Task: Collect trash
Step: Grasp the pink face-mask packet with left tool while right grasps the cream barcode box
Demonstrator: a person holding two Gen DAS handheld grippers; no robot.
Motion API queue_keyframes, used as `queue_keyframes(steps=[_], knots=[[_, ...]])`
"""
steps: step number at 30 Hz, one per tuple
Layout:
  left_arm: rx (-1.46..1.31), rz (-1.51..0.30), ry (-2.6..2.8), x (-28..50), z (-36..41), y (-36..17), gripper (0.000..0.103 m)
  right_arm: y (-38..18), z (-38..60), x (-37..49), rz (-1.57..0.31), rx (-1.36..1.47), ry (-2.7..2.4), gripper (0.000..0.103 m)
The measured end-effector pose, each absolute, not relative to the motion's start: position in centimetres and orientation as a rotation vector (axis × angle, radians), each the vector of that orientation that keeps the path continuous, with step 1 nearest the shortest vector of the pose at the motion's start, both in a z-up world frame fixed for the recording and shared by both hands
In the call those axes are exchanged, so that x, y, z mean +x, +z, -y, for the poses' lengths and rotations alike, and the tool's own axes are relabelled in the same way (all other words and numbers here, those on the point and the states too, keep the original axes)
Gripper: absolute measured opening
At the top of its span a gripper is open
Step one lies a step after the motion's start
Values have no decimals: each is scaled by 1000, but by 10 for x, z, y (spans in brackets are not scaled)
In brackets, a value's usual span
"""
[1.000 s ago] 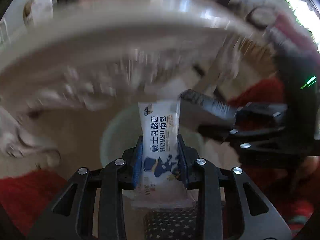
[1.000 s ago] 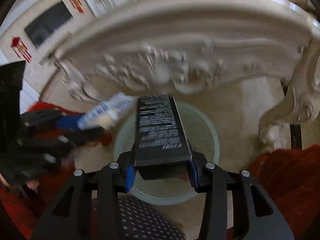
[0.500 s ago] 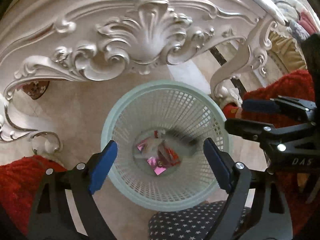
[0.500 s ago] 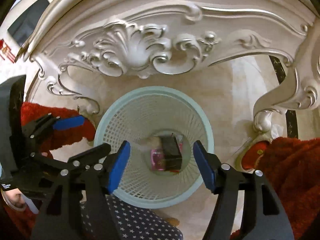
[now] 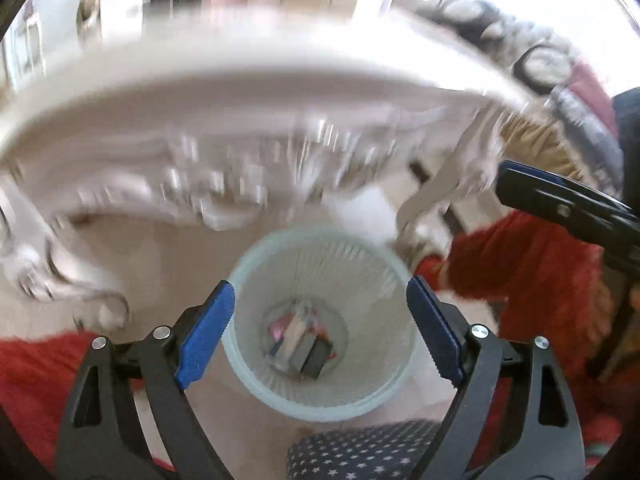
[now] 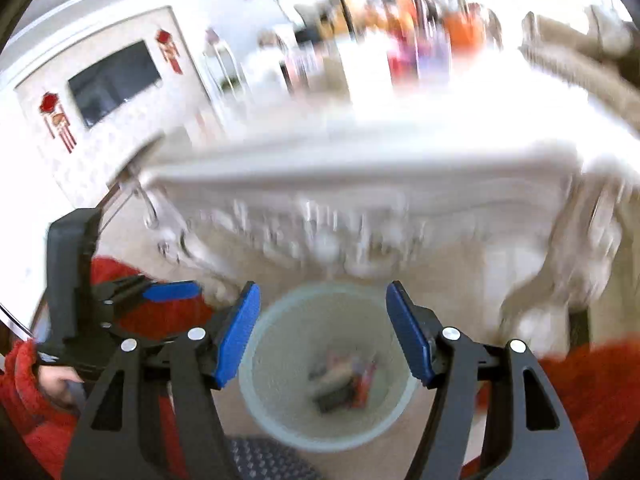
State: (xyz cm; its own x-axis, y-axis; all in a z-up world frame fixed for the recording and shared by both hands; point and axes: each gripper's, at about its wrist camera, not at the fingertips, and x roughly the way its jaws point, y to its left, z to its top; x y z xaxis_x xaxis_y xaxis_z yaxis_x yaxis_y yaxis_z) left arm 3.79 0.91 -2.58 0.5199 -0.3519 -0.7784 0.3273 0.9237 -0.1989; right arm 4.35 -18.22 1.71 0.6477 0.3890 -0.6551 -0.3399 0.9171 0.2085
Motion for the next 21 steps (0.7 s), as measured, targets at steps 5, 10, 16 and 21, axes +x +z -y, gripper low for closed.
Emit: queue_keyframes(steps=[5, 10, 16, 21], knots=[[-83, -816, -348, 78, -24, 57, 85, 64, 185, 83, -642, 11, 398, 68], [-110, -760, -203, 164, -34, 103, 85, 78, 177, 145, -633, -21, 407, 68], [-207, -826, -150, 272, -31, 109, 85, 73, 162, 198, -685, -91, 397, 68], [-210, -880, -85, 346, -17, 93, 85, 68, 161, 220, -704, -104, 400, 68]])
